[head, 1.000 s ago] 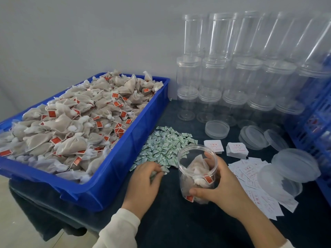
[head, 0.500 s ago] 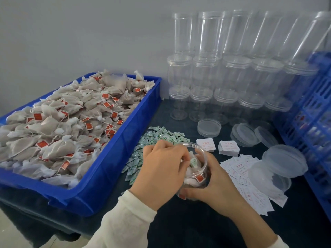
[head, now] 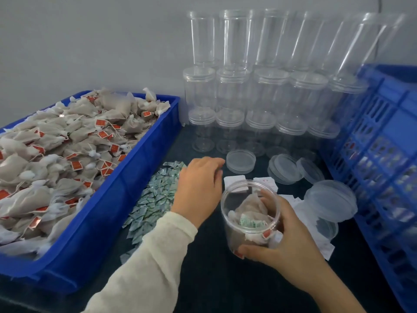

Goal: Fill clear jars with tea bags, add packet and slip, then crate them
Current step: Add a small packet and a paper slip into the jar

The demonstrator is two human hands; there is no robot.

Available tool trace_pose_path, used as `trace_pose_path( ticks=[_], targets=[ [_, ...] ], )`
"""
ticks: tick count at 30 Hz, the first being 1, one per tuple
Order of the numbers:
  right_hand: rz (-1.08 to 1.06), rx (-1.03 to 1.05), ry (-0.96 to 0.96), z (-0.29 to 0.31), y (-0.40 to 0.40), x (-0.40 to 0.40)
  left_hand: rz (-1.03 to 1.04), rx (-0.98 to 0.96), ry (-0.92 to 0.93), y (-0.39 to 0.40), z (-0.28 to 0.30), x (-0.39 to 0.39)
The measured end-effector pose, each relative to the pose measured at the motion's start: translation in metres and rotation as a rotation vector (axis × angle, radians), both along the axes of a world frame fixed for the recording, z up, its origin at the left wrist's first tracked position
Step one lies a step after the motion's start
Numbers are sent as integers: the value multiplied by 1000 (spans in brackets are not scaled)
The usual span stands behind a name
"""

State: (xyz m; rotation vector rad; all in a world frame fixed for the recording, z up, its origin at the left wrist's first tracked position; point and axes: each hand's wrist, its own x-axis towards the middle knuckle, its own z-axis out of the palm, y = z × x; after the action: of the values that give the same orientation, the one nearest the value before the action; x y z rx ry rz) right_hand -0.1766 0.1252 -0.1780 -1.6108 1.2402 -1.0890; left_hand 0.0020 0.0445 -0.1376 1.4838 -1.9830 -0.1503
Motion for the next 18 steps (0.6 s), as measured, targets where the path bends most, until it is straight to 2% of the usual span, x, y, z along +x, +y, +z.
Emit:
trace_pose_path(
  ticks=[3, 5, 10, 18],
  targets=[
    [-23, -1, -44, -4, 4, -15, -87, 80, -292, -30, -39, -24],
    [-18, 22, -75, -6, 6, -21, -116, 119, -400, -43, -58, -37],
    [-18, 64, -139, -9, 10, -30, -121, 198, -486, -60, -72, -51],
    [-12, 49, -141, -10, 5, -30, -155, 342, -537, -69, -57, -51]
  ],
)
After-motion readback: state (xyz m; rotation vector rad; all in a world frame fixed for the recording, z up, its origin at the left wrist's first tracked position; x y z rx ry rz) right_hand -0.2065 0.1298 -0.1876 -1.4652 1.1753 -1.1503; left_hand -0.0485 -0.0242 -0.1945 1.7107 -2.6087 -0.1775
